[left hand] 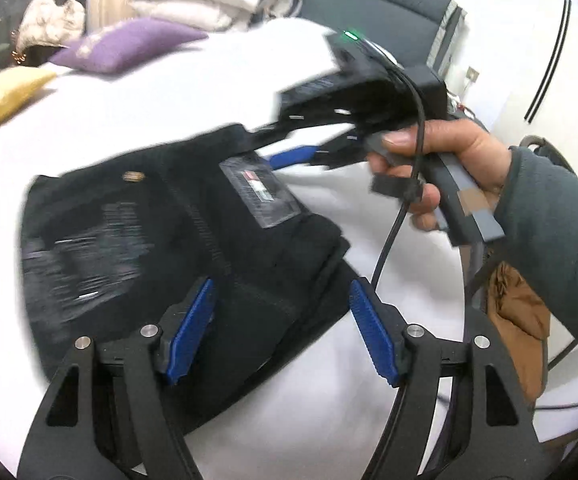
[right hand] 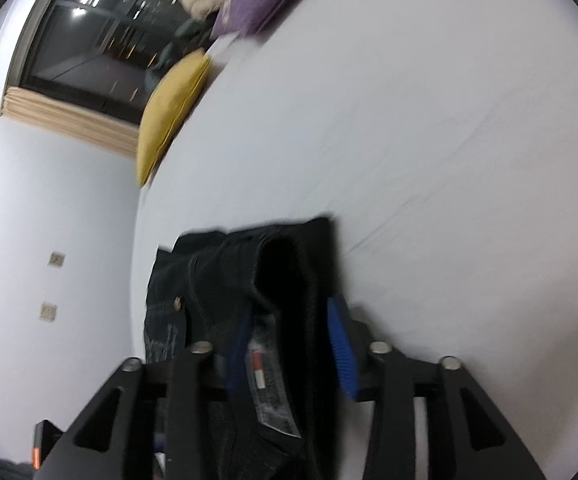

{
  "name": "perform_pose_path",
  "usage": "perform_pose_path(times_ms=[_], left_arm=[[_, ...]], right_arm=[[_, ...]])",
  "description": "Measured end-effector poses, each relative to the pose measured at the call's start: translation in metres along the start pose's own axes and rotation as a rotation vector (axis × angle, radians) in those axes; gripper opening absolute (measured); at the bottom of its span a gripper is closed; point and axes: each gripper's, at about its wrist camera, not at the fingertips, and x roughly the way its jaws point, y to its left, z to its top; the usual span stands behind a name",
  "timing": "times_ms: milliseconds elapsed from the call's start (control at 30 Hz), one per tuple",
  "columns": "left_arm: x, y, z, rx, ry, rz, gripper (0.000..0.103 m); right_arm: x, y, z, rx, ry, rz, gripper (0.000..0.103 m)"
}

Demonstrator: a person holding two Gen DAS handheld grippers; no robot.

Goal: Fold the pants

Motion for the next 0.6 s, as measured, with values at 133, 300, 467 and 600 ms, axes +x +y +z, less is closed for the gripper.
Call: perform_pose_path(times_ms=[133,300,467,600], left_arm=[[-0.041,0.047,-0.007,-0.076,-0.087,0.074,0.068],[-0.06,0.118,-0.002,-0.219,-0.125,0.161,0.068],[-0.003,0.122,-0.001,-0.212,0.01,0.126,0.068],[0.024,0.116,-0.014,-0.157,0.033,0.214,0.068]], right_arm=[[-0.039,0.017,-0.01,-0.045,-0.082,-0.066,0.05],[-0.04,0.072,-0.057,-0.167,-0.048,0.093,0.05],[0.017,0.047,-0.101,-0.095,0.075,0.03,0.031],[0.001,-0.001,-0.104,0.068,-0.01,0.099,0.0]])
